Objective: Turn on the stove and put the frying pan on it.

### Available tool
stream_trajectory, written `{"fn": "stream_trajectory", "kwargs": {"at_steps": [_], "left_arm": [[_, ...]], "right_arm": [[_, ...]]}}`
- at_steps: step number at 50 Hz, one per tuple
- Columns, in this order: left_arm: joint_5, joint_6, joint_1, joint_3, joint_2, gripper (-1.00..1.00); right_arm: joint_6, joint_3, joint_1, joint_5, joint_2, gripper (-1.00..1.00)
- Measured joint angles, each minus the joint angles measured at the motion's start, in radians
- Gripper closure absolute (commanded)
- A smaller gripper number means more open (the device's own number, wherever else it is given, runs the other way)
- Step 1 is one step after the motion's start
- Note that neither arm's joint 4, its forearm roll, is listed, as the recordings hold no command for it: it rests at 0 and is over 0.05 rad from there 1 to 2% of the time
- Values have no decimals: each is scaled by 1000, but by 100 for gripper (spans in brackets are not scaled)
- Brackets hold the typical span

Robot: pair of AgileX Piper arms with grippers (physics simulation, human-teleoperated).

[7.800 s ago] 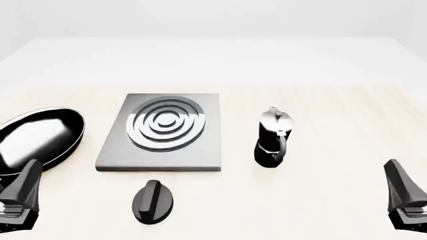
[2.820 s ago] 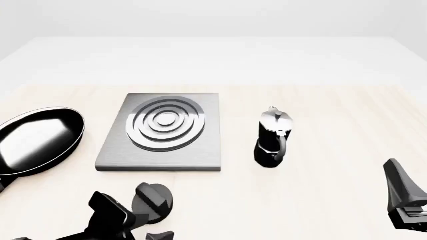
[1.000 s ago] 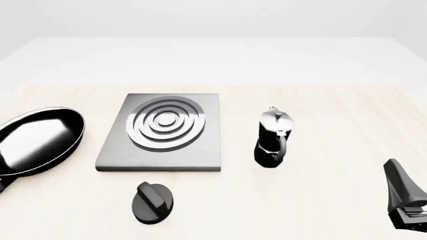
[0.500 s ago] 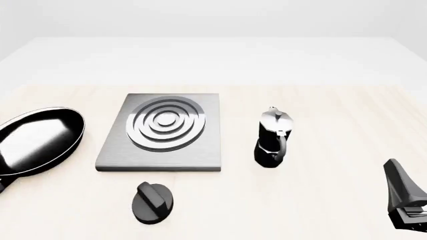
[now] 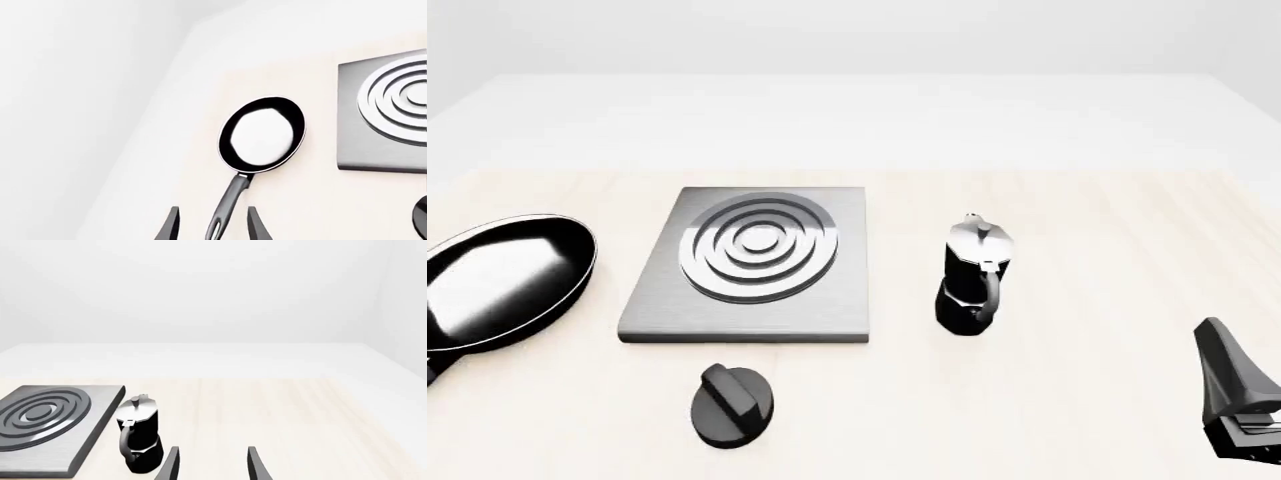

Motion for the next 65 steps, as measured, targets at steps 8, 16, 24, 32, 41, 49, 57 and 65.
{"fn": "stream_trajectory", "kwargs": {"at_steps": [8,16,24,32,41,49,57,65], "left_arm": [[17,3,5,30,-15,-100],[32,9,13,50,-29,-100],[51,23,26,61,-49,-100],[69,36,32,65,-64,-100],[100,48,31,83,-91,-100],[124,57,34,98,-114,-100],[131,66,44,105,-124,-100],[140,75,52,108,-135,-100]], "right_arm": [[0,0,0,0,0,-100],[0,0,0,0,0,-100],[0,0,0,0,0,-100],[0,0,0,0,0,-100],[0,0,0,0,0,-100],[0,0,0,0,0,-100],[0,0,0,0,0,-100],[0,0,0,0,0,-100]]}}
